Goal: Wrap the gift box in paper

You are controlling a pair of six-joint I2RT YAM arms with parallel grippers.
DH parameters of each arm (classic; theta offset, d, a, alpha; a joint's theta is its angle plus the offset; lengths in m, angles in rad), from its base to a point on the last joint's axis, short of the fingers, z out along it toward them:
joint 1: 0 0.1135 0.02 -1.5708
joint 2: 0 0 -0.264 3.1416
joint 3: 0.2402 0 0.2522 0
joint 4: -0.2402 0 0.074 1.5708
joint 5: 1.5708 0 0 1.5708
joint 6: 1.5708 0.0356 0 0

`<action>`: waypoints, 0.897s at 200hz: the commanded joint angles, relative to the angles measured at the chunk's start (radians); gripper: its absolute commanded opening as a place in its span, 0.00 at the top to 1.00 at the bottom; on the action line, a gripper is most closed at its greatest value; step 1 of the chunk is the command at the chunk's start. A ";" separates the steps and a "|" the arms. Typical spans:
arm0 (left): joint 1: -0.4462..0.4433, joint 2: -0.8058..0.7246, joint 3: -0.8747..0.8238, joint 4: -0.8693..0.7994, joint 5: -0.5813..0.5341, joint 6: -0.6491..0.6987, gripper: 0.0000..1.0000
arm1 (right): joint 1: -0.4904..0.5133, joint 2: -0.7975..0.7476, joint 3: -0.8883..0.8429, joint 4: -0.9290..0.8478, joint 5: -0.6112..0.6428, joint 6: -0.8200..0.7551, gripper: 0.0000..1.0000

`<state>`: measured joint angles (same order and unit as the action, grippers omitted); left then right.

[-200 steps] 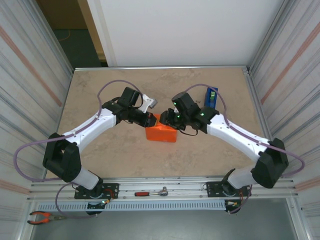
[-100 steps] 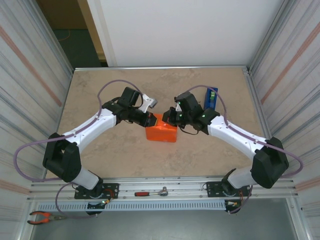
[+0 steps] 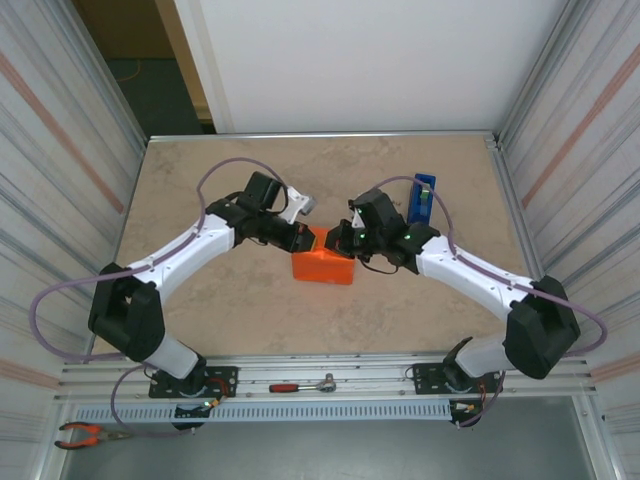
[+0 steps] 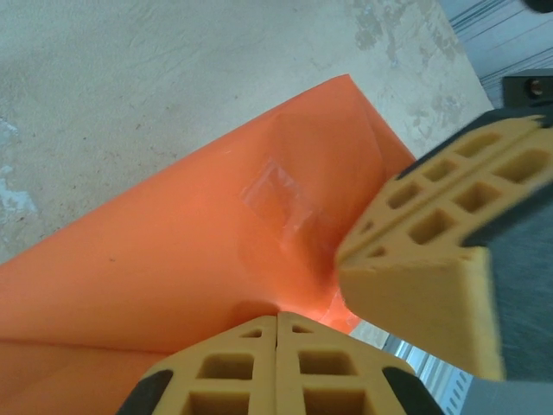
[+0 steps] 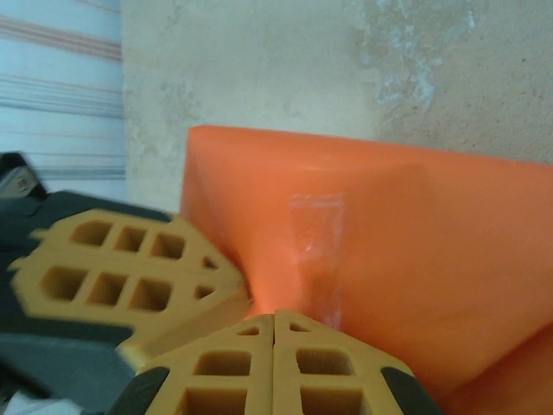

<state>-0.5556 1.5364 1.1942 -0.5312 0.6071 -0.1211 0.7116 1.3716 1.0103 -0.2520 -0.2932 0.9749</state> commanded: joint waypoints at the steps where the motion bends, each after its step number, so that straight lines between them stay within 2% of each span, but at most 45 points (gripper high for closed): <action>1: -0.004 0.036 0.060 -0.045 0.070 -0.030 0.88 | -0.015 -0.102 0.008 -0.018 -0.002 -0.056 1.00; 35: 0.025 0.022 0.152 0.032 0.167 -0.124 0.59 | -0.015 -0.194 -0.083 0.022 0.008 -0.065 1.00; 70: 0.073 -0.069 0.129 0.183 0.209 -0.228 0.36 | 0.028 -0.246 -0.179 0.051 0.042 -0.057 1.00; 89: 0.104 -0.140 0.069 0.217 0.165 -0.241 0.27 | 0.091 -0.256 -0.212 0.052 0.076 -0.073 1.00; 99: 0.122 -0.184 0.024 0.220 0.107 -0.241 0.21 | 0.129 -0.254 -0.227 0.051 0.103 -0.081 1.00; 105: 0.132 -0.215 -0.011 0.222 0.062 -0.242 0.04 | 0.156 -0.251 -0.239 0.058 0.119 -0.082 1.00; 107: 0.135 -0.222 -0.025 0.223 0.048 -0.244 0.02 | 0.163 -0.250 -0.243 0.063 0.124 -0.081 1.00; 144: 0.211 -0.401 -0.319 0.254 -0.215 -0.332 0.01 | 0.276 -0.163 -0.336 0.221 0.218 -0.068 1.00; 162: 0.239 -0.452 -0.454 0.290 -0.274 -0.381 0.01 | 0.277 -0.106 -0.323 0.255 0.250 -0.084 1.00; 179: 0.243 -0.476 -0.532 0.316 -0.310 -0.397 0.01 | 0.237 -0.063 -0.276 0.252 0.258 -0.112 1.00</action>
<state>-0.3210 1.0988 0.7471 -0.2607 0.4198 -0.4530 0.9855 1.2652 0.6872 -0.0666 -0.1040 0.9165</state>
